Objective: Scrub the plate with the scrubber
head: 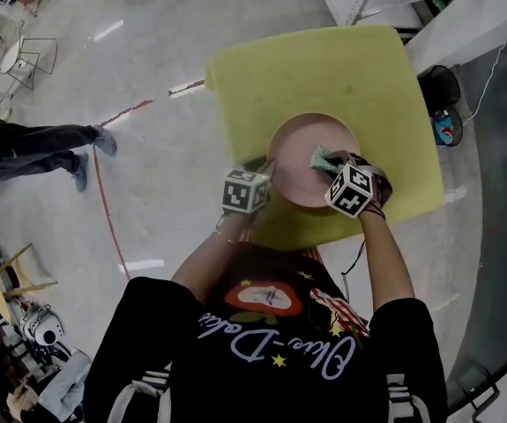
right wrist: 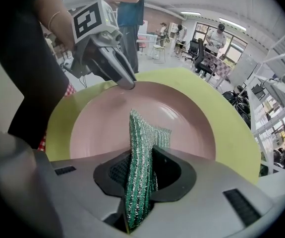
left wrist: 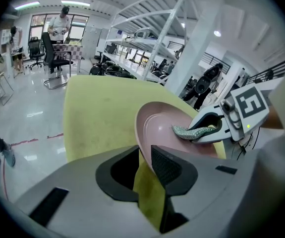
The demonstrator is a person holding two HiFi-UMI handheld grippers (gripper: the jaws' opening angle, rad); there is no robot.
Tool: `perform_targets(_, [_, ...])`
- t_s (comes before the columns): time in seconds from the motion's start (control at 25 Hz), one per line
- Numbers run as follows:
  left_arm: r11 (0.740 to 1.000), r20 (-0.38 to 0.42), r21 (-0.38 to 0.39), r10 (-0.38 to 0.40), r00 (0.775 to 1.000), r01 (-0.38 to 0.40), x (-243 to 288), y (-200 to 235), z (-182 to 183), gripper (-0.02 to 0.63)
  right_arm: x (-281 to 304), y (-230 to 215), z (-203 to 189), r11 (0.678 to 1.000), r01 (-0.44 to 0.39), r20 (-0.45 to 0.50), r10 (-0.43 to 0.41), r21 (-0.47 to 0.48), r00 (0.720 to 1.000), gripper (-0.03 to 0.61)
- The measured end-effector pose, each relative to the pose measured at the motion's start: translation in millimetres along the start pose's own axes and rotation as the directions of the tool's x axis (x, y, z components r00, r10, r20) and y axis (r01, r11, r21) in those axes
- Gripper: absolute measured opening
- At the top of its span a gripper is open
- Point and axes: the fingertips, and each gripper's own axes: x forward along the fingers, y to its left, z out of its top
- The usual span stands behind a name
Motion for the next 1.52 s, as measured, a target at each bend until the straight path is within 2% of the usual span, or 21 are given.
perform_targets(0.48, [1.0, 0.004, -0.002, 0.019, 1.0, -0.019, 3.0, -1.5, 1.8, 0.058, -4.5, 42.2, 2.6, 0.993, -0.034, 0.044, 0.029, 0.113, 0.999, 0.066])
perform_targets(1.16, [1.0, 0.003, 0.001, 0.031, 1.0, -0.031, 4.2, -3.0, 2.1, 0.06, -7.9, 81.9, 21.2, 0.984, -0.158, 0.111, 0.148, 0.085, 0.983, 0.067])
perform_targets(1.28, [0.999, 0.0, -0.004, 0.037, 0.999, -0.037, 3.4, -0.7, 2.6, 0.061, -9.8, 79.1, 24.2, 0.982, -0.155, 0.135, 0.14, 0.104, 0.981, 0.067])
perform_targets(1.52, [0.999, 0.027, 0.0, 0.049, 0.998, -0.049, 3.0, -2.5, 4.5, 0.074, -19.0, 61.6, 25.9, 0.972, -0.106, 0.217, 0.06, 0.209, 0.974, 0.069])
